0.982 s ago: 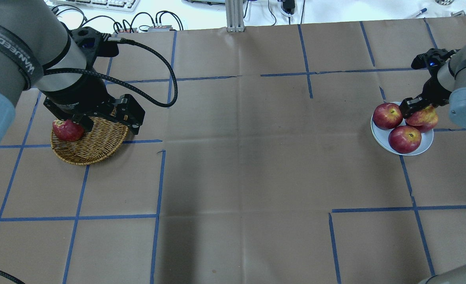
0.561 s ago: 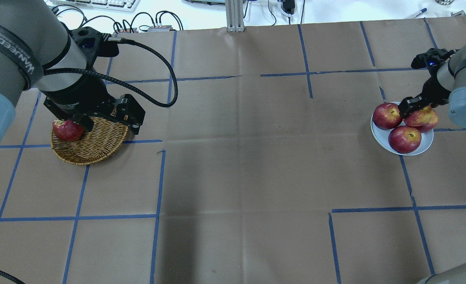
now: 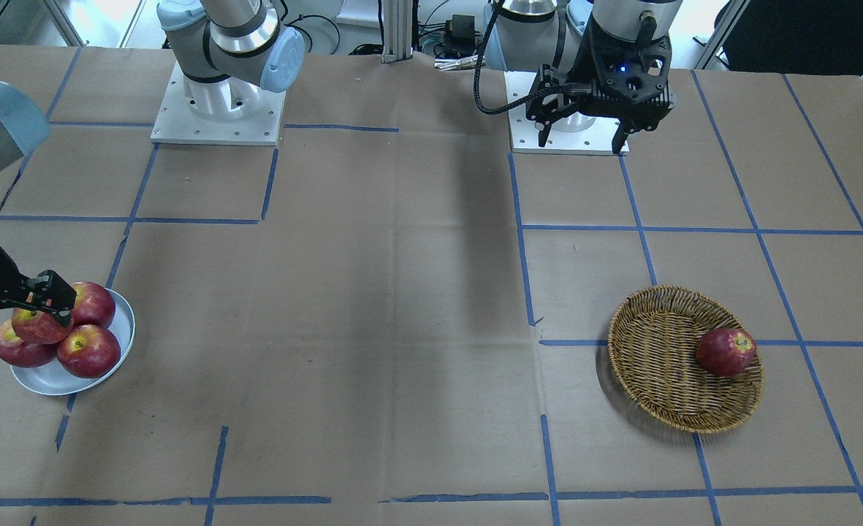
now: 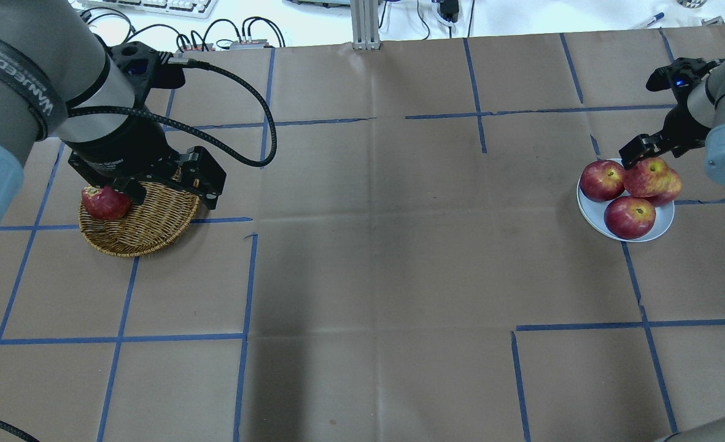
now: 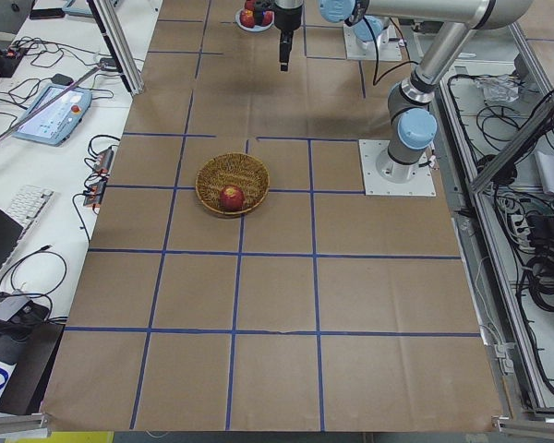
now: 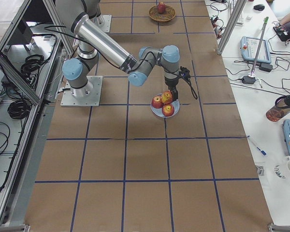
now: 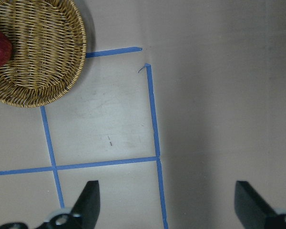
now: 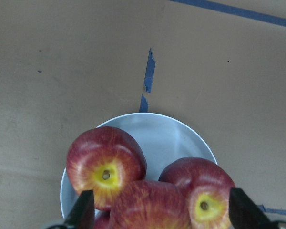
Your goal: Transfer apple from basket to plate
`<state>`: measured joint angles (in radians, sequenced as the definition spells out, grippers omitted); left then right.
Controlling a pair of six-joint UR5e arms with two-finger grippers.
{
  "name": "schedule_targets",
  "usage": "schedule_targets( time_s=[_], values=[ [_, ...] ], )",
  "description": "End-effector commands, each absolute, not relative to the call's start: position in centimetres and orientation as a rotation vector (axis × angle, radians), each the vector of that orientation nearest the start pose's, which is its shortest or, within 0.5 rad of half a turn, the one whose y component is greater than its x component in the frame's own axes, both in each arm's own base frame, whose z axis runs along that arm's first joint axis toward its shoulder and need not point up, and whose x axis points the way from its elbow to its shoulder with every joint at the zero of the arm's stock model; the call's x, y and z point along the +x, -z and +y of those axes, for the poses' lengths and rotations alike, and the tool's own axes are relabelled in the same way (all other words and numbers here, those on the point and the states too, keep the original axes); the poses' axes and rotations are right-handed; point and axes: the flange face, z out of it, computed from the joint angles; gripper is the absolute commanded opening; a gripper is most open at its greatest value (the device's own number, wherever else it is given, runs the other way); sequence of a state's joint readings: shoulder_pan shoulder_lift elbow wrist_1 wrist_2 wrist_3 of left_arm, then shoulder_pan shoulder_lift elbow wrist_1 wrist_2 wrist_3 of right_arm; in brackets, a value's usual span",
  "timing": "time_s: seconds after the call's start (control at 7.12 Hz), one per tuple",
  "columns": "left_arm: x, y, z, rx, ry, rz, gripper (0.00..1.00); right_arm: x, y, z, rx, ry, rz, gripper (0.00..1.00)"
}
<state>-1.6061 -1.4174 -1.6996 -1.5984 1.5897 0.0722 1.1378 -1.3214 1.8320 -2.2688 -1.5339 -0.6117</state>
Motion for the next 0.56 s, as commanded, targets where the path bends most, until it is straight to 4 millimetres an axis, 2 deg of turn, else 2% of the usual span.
schedule_targets(
  time_s=[0.0, 0.14, 0.42],
  values=[
    [-14.7, -49.2, -42.2, 0.168, -0.005, 3.120, 0.99, -6.6, -35.3, -56.7, -0.247, 0.306, 3.162, 1.00],
    [-14.6, -49.2, -42.2, 0.168, -0.005, 3.119, 0.99, -3.6, -37.5, -55.5, -0.136, 0.239, 3.142, 1.00],
    [-14.7, -49.2, -42.2, 0.168, -0.008, 3.120, 0.99, 4.3, -40.2, -51.9, -0.014, 0.094, 3.111, 1.00]
  ],
)
